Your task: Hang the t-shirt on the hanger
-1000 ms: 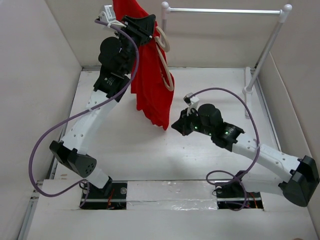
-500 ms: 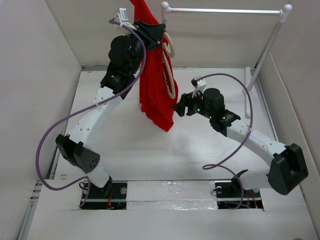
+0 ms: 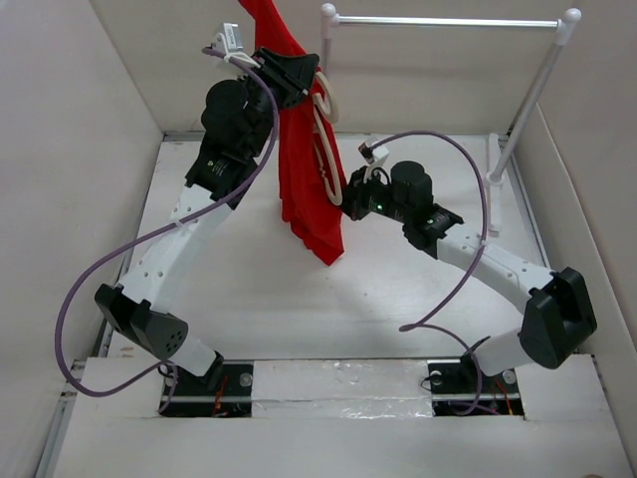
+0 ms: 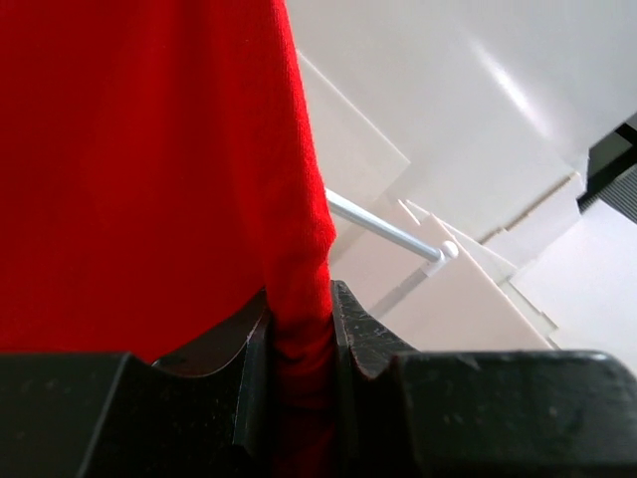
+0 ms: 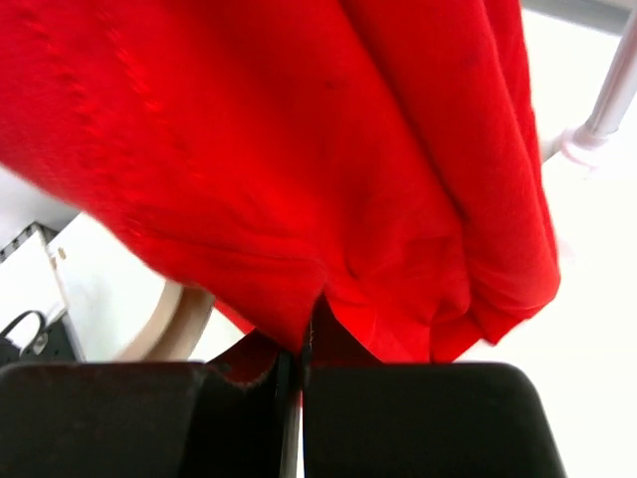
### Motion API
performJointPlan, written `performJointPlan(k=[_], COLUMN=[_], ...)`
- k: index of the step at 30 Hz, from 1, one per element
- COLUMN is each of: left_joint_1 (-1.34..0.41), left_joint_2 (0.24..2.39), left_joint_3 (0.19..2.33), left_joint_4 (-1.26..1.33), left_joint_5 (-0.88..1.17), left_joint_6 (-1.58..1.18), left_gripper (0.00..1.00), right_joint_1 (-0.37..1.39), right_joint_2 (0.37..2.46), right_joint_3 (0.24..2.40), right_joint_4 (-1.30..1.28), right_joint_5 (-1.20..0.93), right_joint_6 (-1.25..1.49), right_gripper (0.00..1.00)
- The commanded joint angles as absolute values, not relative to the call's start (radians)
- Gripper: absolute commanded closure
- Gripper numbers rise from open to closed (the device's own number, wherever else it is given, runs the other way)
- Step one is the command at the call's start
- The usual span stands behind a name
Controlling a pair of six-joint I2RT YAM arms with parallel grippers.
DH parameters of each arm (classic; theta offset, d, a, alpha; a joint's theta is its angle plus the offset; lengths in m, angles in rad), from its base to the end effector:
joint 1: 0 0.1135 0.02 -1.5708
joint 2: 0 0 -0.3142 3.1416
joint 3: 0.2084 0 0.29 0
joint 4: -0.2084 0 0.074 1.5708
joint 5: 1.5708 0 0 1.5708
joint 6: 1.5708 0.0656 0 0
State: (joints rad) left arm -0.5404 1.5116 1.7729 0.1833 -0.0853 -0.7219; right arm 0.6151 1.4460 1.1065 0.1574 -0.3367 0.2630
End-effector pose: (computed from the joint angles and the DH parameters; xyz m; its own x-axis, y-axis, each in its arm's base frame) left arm 0.3337 -0.1937 0.6183 -0.0183 -0.7568 -0.6534 0.5790 0.5247 -0.6241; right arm 0.3159 0.2497 0.3627 -0.3534 0.0508 -0.9341 -0.7437 0.5905 0.3135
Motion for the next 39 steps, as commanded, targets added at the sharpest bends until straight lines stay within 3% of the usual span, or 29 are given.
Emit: performJointPlan(k=[1, 7, 12, 22, 30, 33, 34, 39], left_joint_1=[-0.531, -0.531, -0.531, -0.531, -0.489, -0.489, -0.489, -0.456], left_joint_2=[1.446, 1.514, 1.563, 1.441, 1.359, 1.33, 1.321, 1.328], left_joint_3=[1.779, 1.868, 1.85, 1.481, 1.246, 1.134, 1.076, 0.967], left_joint_4=[0.337, 0.452, 0.462, 0.414, 0.393, 0.387, 0.408, 0.5], left_joint_5=[-0.155, -0.222, -0.183, -0.039, 0.173, 0.212, 0.216, 0.333], left_joint_6=[-0.655, -0.52, -0.509, -0.75, -0.971, -1.025, -1.043, -1.181], left_gripper=[1.0, 1.0, 1.0, 1.0, 1.0, 1.0, 1.0, 1.0], right_joint_1=[0.644, 0.687, 0.698, 0.707, 0.825, 0.834, 0.834, 0.834], right_joint_2=[1.381, 1.238, 1.152, 1.238, 1.359, 1.335, 1.328, 1.353], right_joint_3=[1.094, 0.948, 0.998, 1.38, 1.347, 1.344, 1.348, 1.353], right_joint_4=[0.105, -0.087, -0.256, -0.498, -0.617, -0.617, -0.63, -0.73], right_joint_5=[-0.337, -0.357, -0.31, -0.347, -0.33, -0.333, -0.331, -0.321], right_joint_6=[0.278, 0.307, 0.275, 0.273, 0.273, 0.319, 0.325, 0.319], right_gripper=[1.0, 1.0, 1.0, 1.0, 1.0, 0.89, 0.77, 0.43])
